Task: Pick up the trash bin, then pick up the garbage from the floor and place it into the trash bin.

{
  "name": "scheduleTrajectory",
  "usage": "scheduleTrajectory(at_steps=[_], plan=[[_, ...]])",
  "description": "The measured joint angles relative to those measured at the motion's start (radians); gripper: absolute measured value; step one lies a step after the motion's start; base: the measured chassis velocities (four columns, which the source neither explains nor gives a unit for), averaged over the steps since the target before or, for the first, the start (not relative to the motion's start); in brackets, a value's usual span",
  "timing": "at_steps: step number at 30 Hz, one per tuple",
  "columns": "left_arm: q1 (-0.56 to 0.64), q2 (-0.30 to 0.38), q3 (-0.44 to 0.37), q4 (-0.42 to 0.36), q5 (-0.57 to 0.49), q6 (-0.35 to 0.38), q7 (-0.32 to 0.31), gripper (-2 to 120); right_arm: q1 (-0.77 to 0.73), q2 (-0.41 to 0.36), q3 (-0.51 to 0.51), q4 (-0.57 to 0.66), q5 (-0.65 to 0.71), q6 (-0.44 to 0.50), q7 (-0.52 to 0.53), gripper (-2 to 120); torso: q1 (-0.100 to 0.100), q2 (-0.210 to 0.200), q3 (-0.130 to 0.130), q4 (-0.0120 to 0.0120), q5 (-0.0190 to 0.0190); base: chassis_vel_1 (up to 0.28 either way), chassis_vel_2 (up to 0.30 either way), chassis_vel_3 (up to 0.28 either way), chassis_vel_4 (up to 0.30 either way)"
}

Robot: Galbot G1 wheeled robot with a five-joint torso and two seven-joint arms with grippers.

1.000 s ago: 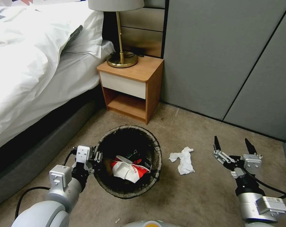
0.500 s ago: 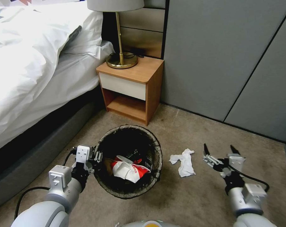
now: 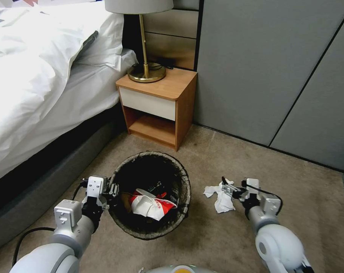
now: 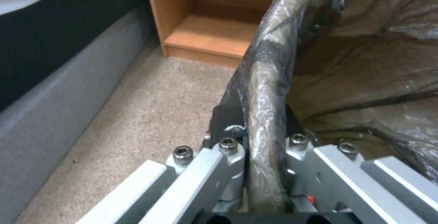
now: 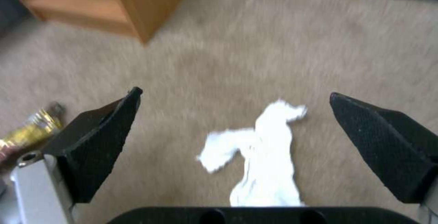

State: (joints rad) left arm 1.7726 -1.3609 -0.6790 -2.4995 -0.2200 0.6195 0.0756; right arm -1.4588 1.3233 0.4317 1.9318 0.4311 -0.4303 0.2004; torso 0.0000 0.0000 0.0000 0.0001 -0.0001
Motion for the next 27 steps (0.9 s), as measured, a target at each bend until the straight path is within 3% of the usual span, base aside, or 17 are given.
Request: scheduleTrajectory(at_steps=[15, 27], plan=[[0.004, -0.001, 0.0, -0.001, -0.003, 0.002, -0.005, 1, 0.14, 0.017, -0.059, -0.273, 0.018, 0.02, 0.024, 100, 0.0, 0.0, 0.0, -0.0001, 0.0, 0.0, 0.0, 0.0, 0.0], [-0.002, 0.001, 0.007, -0.001, -0.002, 0.002, -0.004, 1, 0.193, 0.033, -0.057, -0.417, -0.023, 0.078, 0.021, 100, 0.0, 0.0, 0.0, -0.0001, 0.0001, 0.0, 0.0, 0.0, 0.0]])
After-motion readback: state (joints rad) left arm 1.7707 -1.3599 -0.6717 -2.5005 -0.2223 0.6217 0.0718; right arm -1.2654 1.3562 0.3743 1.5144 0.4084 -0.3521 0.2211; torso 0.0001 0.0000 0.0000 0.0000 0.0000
